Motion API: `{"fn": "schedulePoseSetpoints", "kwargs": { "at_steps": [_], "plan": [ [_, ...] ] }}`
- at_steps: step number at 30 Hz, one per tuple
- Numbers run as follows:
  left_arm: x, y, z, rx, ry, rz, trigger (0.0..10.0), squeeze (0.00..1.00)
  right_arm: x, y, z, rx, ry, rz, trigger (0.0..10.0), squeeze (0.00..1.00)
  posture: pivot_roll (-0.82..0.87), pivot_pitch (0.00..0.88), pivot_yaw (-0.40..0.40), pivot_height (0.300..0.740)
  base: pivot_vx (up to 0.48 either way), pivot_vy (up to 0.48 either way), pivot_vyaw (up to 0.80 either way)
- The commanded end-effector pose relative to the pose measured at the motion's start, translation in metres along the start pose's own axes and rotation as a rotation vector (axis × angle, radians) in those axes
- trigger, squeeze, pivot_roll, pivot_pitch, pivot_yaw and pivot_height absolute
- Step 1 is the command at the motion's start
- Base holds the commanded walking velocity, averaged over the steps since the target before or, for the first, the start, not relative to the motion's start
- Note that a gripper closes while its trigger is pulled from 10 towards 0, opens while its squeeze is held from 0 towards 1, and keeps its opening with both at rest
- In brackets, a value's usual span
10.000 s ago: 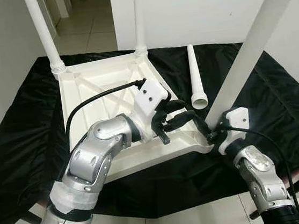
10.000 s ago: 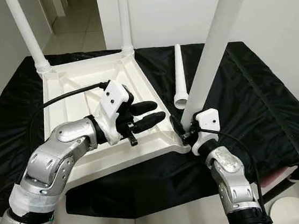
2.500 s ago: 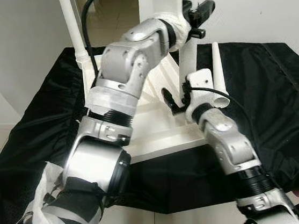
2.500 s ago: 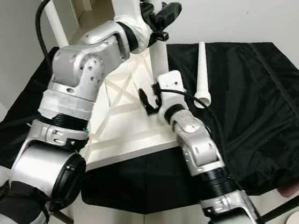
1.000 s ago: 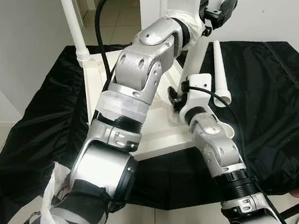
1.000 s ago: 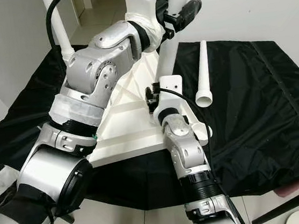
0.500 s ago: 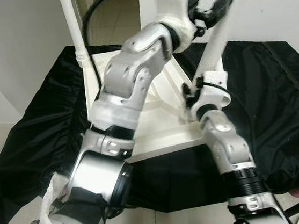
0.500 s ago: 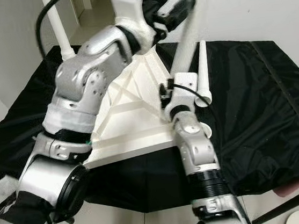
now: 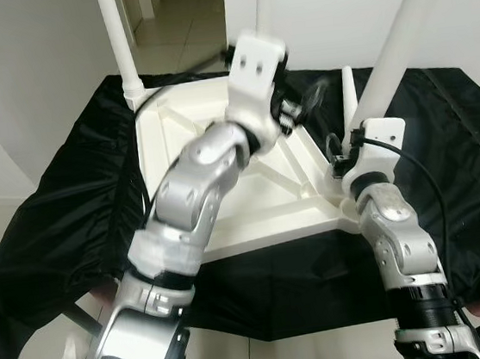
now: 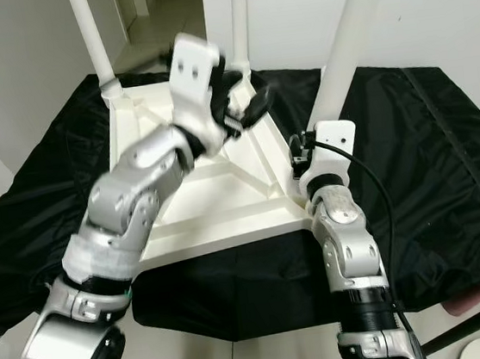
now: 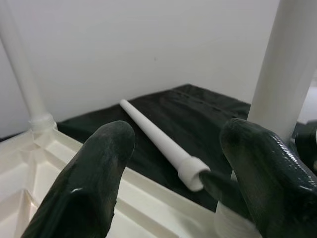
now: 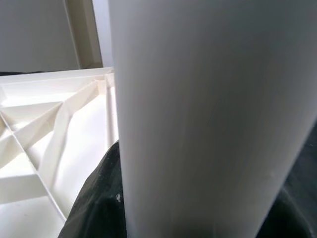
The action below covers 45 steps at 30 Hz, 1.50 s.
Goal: Building children table
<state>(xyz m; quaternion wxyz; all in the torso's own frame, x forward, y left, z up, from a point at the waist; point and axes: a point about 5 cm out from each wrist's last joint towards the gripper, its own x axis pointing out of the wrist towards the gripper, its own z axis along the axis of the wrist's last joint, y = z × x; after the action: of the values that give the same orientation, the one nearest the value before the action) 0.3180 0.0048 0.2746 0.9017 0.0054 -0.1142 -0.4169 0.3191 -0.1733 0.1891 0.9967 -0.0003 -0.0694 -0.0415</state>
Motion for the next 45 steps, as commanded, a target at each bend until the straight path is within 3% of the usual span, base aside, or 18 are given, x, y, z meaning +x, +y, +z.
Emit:
{"fn": "schedulePoseSetpoints", "kwargs": {
  "at_steps": [1,2,9,11,13,17,20,26,34,45],
  "plan": [
    [-0.002,-0.008,-0.001,0.039,-0.012,-0.077,10.0,0.0,-0.002,-0.001,0.004,-0.011,-0.036,-0.003,10.0,0.0,-0.01,0.022,0.015,0.74,0.0,0.0,0.0],
    [-0.007,-0.015,-0.015,0.077,0.001,-0.074,10.0,0.0,-0.006,-0.002,0.002,-0.008,-0.056,0.031,10.0,0.0,-0.01,0.028,0.013,0.74,0.0,0.0,0.0],
    [-0.016,-0.023,-0.027,0.129,0.007,-0.089,10.0,0.0,-0.013,-0.008,0.0,-0.01,-0.089,0.033,10.0,0.0,0.0,0.031,0.012,0.74,0.0,0.0,0.0],
    [-0.019,-0.024,-0.034,0.112,0.031,-0.094,10.0,0.0,-0.015,-0.012,-0.002,-0.024,-0.096,0.021,10.0,0.0,0.0,0.032,0.013,0.74,0.0,0.0,0.0],
    [-0.026,-0.024,-0.048,0.022,0.077,-0.092,10.0,0.0,-0.021,-0.018,-0.007,-0.035,-0.105,0.017,10.0,0.0,0.0,0.032,0.014,0.74,0.0,0.0,0.0],
    [-0.03,-0.025,-0.054,-0.007,0.089,-0.095,10.0,0.0,-0.025,-0.019,-0.01,-0.041,-0.107,0.028,10.0,0.0,-0.01,0.032,0.016,0.74,0.0,0.0,0.0],
    [-0.041,-0.033,-0.066,-0.031,0.125,-0.175,10.0,0.0,-0.033,-0.024,-0.024,-0.066,-0.08,0.065,10.0,0.0,-0.01,0.033,0.022,0.74,0.0,0.0,0.0],
    [-0.046,-0.041,-0.073,-0.045,0.175,-0.247,10.0,0.0,-0.033,-0.027,-0.031,-0.076,-0.061,0.071,10.0,0.0,-0.01,0.033,0.023,0.74,0.0,0.0,0.0],
    [-0.053,-0.056,-0.084,-0.097,0.285,-0.32,10.0,0.0,-0.021,-0.024,-0.044,-0.121,-0.038,0.197,10.0,0.0,-0.02,0.033,0.037,0.74,0.0,0.0,0.0],
    [-0.056,-0.057,-0.081,-0.095,0.289,-0.321,10.0,0.0,-0.019,-0.013,-0.051,-0.13,-0.022,0.3,10.0,0.0,0.0,0.041,0.031,0.74,0.0,0.0,0.0]
  ]
}}
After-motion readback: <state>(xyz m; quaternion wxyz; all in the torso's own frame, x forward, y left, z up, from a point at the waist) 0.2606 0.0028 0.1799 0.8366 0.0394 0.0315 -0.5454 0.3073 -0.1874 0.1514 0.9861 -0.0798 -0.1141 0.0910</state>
